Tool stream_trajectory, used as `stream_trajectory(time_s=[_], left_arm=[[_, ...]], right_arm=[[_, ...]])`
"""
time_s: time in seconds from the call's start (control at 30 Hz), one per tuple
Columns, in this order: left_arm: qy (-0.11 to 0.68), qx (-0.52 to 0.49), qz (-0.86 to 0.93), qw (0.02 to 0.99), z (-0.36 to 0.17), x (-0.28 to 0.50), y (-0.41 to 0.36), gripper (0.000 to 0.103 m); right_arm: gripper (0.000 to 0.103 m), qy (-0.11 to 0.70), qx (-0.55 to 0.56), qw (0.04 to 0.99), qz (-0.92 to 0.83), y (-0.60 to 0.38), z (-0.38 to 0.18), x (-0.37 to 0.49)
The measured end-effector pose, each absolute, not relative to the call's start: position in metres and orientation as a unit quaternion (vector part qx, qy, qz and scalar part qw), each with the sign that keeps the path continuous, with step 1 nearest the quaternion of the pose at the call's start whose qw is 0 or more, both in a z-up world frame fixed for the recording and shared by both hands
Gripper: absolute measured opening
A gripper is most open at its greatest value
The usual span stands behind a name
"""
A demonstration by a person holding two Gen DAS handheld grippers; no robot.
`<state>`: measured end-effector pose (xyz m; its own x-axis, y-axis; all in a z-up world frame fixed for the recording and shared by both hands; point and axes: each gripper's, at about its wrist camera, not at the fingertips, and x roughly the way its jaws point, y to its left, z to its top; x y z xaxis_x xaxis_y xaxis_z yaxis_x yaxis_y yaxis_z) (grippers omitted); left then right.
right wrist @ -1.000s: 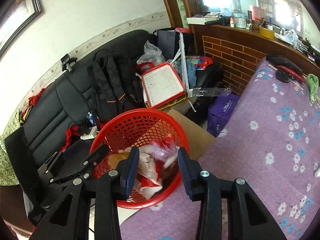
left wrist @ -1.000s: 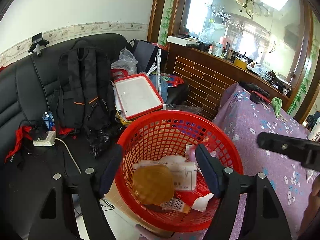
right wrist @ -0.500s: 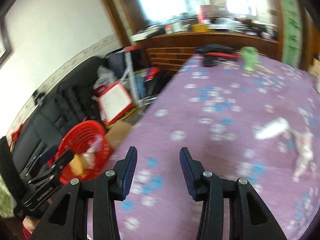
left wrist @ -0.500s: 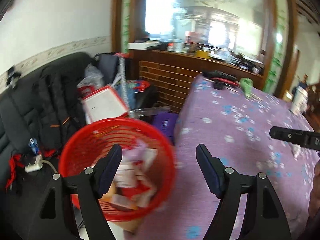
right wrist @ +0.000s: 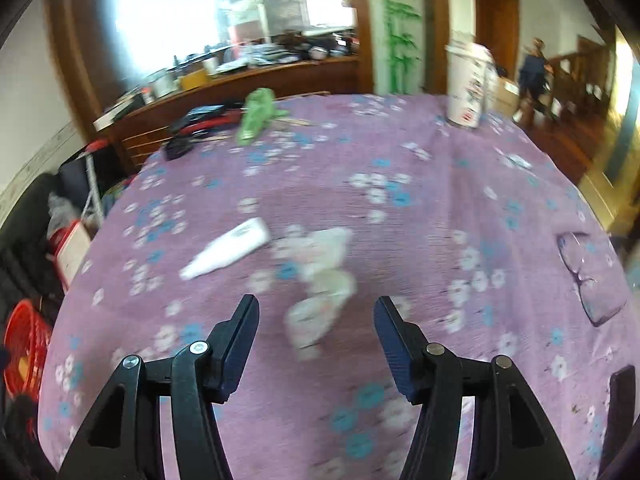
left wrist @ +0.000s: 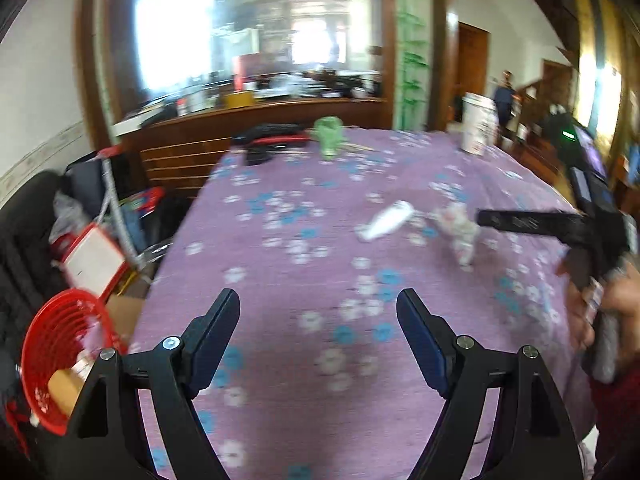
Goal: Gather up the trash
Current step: 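Move both tools back to the table toward the white bag and bottle, then grasp the white plastic bag with the right tool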
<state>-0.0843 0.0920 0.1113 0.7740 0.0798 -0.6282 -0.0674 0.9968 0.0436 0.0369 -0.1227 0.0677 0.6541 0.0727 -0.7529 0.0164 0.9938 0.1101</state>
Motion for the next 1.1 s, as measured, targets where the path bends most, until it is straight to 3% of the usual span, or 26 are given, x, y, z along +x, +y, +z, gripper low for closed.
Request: stream_trajectory(time_s=[0.2, 0.53, 0.67, 1.1], left_arm=[[0.352, 0.03, 0.008, 0.936, 0.112, -0.064, 0.053, 0.08], [0.367, 0.039, 0.023, 0.929, 0.11, -0.037, 0.062, 0.08], [0.377, 0.03, 0.029, 0.925, 0.108, -0.02, 0.07, 0.08], [0.417, 0.064, 0.006, 0.906, 0.085, 0.067, 0.054, 0.08]], right_arm=[[0.065, 0.423, 0.046, 0.905, 0.017, -0.132, 0.06, 0.065], [0.066, 0.442, 0.04, 0.895, 0.043, -0.124, 0.023, 0.076], [0.037, 0.453, 0.055, 0.888, 0.06, -0.128, 0.015, 0.08], [0.034, 0.444, 0.092, 0.888, 0.077, -0.144, 0.017, 0.074]])
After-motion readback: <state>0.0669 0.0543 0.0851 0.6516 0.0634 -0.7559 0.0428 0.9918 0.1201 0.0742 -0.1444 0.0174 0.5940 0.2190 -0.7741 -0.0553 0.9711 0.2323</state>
